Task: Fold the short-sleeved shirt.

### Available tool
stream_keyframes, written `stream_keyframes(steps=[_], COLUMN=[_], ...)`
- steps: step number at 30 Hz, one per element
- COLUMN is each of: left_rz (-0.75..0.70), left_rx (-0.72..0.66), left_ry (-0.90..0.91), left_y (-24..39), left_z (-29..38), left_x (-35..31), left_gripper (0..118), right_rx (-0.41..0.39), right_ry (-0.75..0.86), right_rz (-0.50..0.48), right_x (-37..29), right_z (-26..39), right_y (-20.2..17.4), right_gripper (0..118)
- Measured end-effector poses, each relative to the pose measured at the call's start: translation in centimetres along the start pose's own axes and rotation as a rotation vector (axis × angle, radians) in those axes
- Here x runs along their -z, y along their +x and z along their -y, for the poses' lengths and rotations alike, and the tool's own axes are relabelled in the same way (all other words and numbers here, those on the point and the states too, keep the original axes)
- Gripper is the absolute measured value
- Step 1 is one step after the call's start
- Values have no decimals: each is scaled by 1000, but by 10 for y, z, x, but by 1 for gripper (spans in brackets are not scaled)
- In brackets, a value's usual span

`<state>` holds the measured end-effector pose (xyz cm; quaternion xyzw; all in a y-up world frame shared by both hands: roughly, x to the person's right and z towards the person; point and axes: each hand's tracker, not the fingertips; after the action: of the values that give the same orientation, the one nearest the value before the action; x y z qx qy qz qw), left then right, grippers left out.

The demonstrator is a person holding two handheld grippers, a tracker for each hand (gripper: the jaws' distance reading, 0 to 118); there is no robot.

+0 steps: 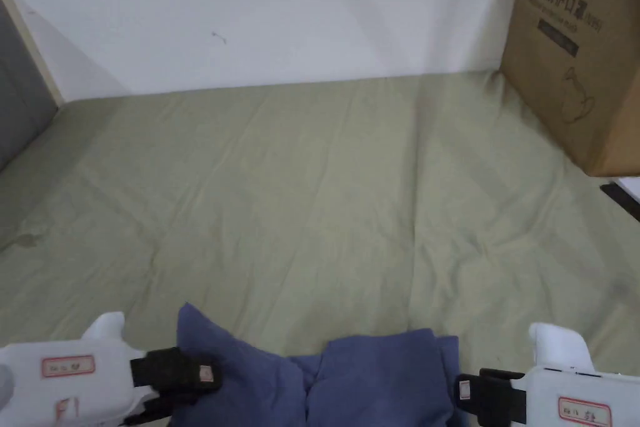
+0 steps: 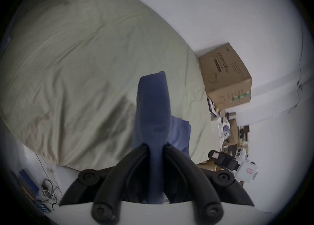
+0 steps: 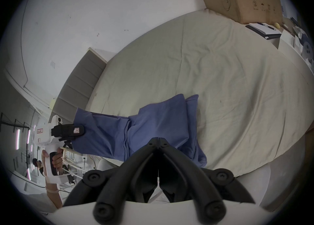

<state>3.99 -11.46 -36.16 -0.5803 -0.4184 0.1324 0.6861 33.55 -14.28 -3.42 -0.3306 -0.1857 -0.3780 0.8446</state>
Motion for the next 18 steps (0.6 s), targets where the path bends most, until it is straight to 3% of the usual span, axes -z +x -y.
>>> stream_keyframes(steps=[3,6,10,11,12,13,14,15,18], left_rz=[5,61,32,14,21,17,13,9,14], left_rx=[146,194,251,256,268,276,248,246,260], left_ry=[-44,-106,-193,-221,-243,-274,-293,-315,-312], left_y=[44,79,111,114,115,118,119,118,117], left_z=[8,15,24,27,30,33,36,38,42], left_x=[22,56,115,129,140,157,166,173,176], left_gripper=[5,5,8,17,33,57,90,105,109], right_rx=[14,20,67,85,97,113,129,146,188], right_ry=[22,40,55,58,60,63,61,62,54], right_rz=[5,41,65,75,84,98,113,127,143], right_x=[-9,-18,-32,-35,-37,-40,-42,-44,-50], right_z=[1,4,14,18,20,24,27,29,35], right_y=[11,21,41,47,51,57,63,68,81], right_gripper=[0,0,0,0,0,0,0,0,0])
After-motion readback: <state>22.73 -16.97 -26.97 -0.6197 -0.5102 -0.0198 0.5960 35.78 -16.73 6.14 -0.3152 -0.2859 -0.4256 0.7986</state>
